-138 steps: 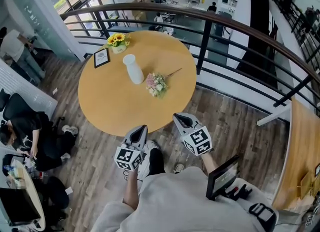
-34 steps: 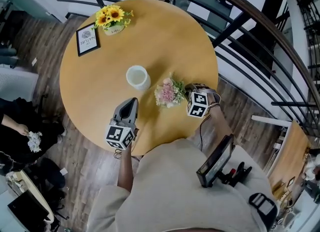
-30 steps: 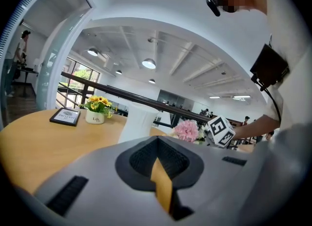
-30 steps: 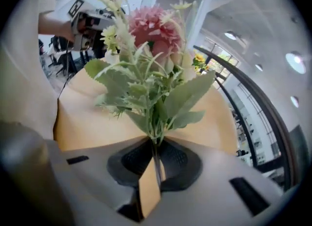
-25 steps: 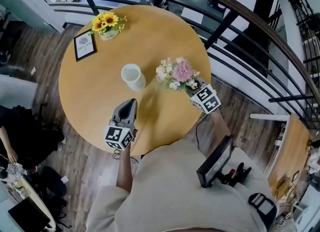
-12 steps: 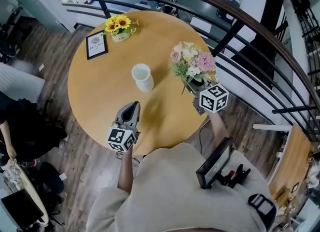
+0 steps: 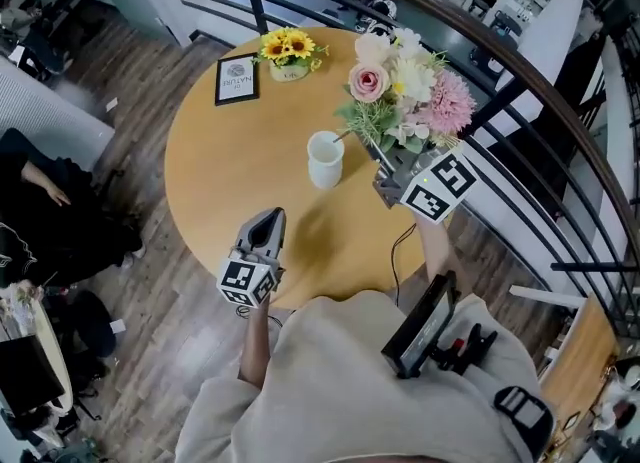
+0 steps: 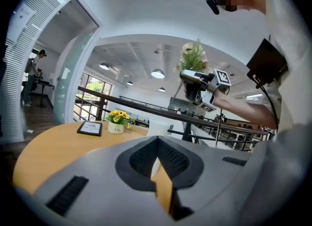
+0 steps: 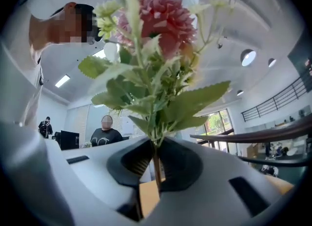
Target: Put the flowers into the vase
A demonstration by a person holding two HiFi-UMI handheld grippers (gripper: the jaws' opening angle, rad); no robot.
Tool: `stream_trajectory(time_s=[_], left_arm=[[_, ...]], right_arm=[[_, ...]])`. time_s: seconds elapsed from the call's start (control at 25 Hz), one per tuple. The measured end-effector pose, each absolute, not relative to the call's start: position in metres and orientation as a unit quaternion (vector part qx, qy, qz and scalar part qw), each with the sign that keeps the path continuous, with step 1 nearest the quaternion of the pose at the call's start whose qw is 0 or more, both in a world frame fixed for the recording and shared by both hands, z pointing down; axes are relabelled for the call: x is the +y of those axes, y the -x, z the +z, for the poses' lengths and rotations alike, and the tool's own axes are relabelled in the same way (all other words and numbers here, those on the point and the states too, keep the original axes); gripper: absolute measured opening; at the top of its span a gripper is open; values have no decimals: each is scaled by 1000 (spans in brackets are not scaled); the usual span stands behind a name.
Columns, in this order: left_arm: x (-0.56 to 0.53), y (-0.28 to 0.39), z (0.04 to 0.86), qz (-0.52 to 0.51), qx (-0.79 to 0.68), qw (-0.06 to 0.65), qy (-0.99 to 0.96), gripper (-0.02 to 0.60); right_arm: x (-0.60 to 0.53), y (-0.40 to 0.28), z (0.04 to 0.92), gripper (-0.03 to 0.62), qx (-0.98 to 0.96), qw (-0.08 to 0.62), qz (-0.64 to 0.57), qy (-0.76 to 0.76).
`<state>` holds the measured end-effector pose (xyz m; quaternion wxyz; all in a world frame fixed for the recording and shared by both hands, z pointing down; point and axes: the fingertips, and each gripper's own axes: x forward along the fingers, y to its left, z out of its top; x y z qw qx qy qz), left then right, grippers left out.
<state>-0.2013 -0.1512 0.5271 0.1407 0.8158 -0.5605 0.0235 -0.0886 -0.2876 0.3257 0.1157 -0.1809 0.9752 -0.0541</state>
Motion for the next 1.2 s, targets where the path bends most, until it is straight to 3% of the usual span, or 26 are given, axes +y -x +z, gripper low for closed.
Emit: stream_trajectory(time_s=[0.2,0.52,0.6,0.68,0.84,1.0,1.2], left_arm=[[-140,226,523,20,-585,145,-798,6],[-143,230,535,28,-589,159,-792,6],[-147,230,536,31,-587,160,-793,6],[-151,228,536,32,-586,161,-794,6],[-154,222,537,34,-580,161,-798,6],[-156,220,537,34,-578,161,-799,6],[-158,220,538,34,-577,163,-799,6]], right_arm=[[-289,115,348,48,979,95,-62,170],[-293,125,458,56,974,29,-105,198],[-295,127,473,135,972,9,-98,215],[-298,130,486,295,970,-14,-107,219],[-299,131,500,400,967,-38,-115,226],[-296,135,504,454,967,-70,-91,226],[-291,136,510,454,966,-131,-34,221]])
